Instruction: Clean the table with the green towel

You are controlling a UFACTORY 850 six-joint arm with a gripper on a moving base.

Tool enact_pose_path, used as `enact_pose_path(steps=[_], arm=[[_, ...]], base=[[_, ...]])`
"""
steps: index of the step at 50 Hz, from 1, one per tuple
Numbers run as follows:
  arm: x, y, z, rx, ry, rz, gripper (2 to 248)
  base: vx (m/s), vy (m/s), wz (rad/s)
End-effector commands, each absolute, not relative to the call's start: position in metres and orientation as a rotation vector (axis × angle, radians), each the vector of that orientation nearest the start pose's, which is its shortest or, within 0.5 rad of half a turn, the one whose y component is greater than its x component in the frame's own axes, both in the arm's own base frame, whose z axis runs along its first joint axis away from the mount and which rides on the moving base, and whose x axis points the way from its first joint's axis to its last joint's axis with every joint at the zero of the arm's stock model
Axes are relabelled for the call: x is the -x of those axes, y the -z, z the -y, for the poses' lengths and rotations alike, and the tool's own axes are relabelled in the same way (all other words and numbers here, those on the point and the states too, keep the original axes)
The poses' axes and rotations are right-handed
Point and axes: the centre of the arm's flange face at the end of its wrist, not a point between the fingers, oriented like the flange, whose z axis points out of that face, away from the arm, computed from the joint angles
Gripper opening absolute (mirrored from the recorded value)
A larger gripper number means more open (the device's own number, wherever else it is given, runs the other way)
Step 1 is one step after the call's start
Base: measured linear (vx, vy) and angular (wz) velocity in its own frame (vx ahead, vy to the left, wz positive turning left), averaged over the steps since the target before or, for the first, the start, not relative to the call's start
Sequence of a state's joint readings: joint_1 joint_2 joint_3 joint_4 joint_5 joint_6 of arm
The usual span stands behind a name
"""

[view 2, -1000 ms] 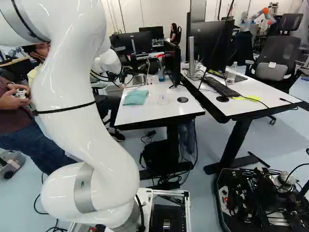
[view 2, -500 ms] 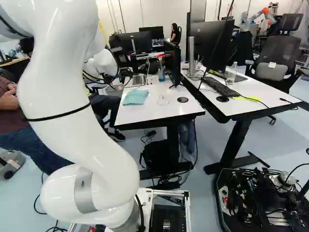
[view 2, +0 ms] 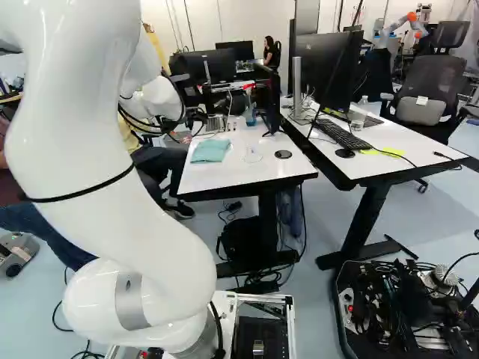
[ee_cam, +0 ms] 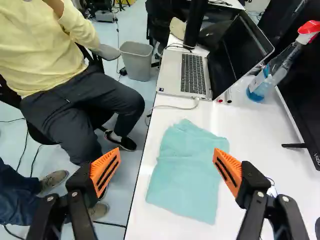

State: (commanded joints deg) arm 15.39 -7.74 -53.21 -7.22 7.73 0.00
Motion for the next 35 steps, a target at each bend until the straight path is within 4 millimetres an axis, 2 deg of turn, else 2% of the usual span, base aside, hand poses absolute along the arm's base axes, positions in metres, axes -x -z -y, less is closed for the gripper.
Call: enact_pose_path(steps=[11,35], arm=[[-0.518,-0.504,-0.143,2.686,1.367,0.545,247],[-0.563,-0.503,-0.142,2.691,1.39,0.515,247]], base=[[0.0,0.0,0.0],[0.0,0.0,0.0]])
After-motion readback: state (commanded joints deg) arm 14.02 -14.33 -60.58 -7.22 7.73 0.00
